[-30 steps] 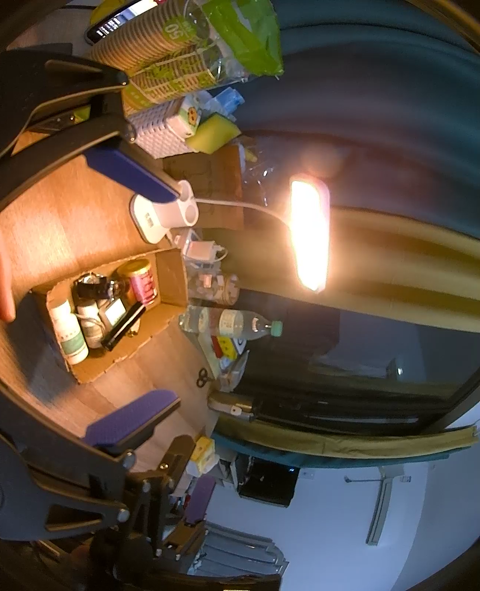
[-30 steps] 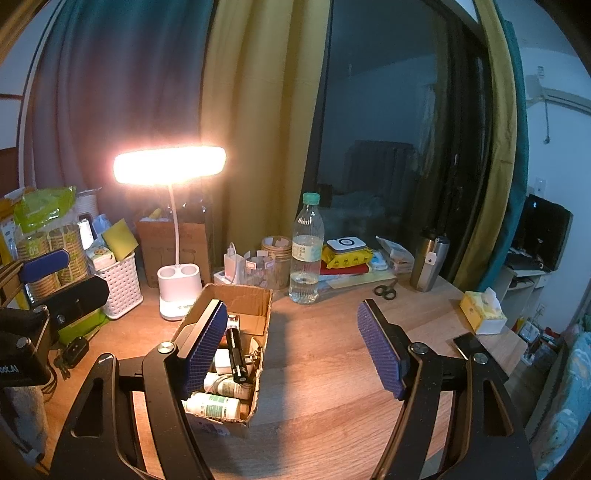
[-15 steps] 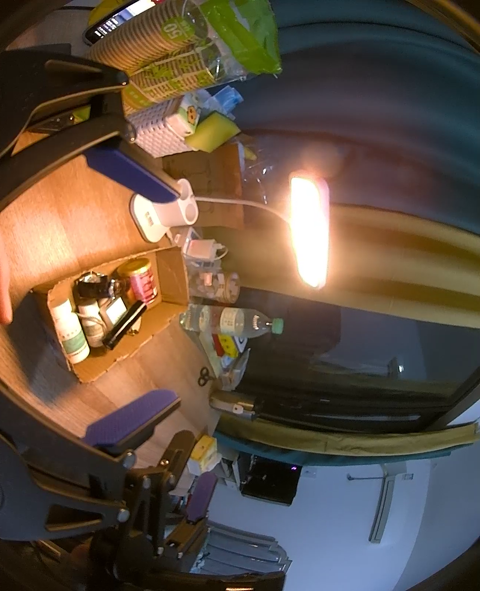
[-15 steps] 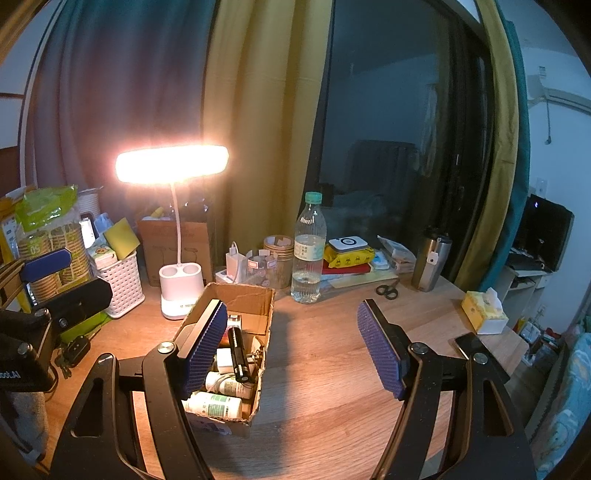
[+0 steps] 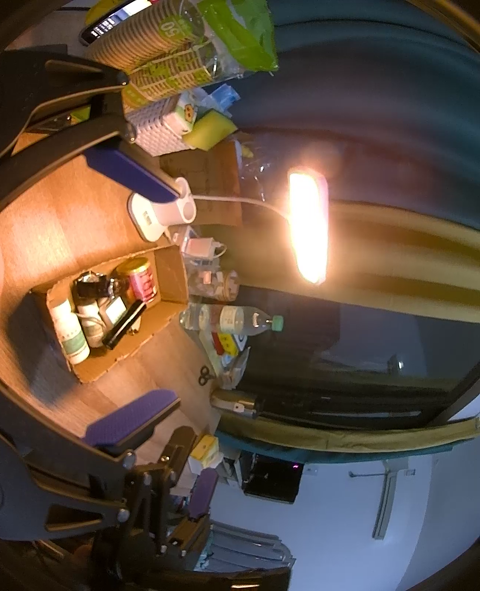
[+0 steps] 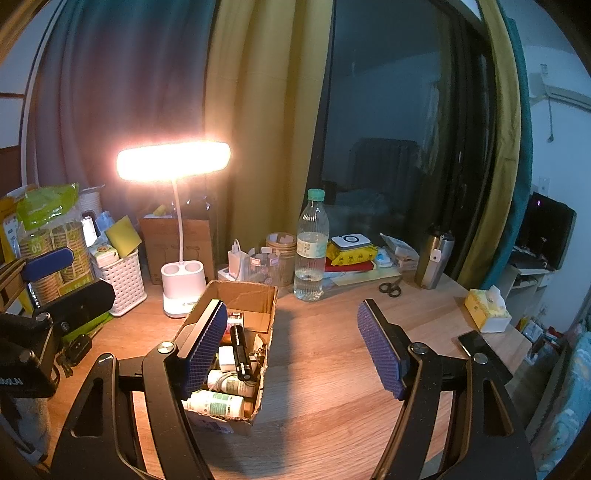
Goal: Organize rigid objects
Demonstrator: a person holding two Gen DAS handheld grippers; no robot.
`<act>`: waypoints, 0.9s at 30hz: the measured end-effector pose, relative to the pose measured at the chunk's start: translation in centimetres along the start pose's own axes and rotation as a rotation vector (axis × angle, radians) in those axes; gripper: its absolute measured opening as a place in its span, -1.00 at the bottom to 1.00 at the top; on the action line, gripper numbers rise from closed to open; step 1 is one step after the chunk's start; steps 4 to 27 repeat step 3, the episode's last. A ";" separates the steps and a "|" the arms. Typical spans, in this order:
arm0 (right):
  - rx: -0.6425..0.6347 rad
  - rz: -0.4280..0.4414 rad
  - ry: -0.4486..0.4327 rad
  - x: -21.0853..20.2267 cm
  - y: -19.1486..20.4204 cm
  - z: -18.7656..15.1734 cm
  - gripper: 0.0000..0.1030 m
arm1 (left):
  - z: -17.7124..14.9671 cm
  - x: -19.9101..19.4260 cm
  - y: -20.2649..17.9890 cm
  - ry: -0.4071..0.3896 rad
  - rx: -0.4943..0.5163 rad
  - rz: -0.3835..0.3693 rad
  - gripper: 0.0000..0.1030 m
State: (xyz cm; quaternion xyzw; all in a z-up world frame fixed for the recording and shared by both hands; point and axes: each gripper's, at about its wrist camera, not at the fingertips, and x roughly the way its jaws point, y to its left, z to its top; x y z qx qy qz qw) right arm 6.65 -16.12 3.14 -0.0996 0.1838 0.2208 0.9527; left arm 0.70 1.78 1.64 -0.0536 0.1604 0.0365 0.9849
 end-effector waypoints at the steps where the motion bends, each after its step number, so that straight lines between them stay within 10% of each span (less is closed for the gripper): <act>1: 0.000 0.001 0.001 0.1 0.0 0.0 0.48 | -0.1 0.1 -0.1 0.001 0.006 0.004 0.98; 27: -0.003 0.003 0.008 0.4 -0.1 -0.1 0.48 | -0.4 0.7 0.0 0.010 0.009 0.020 0.98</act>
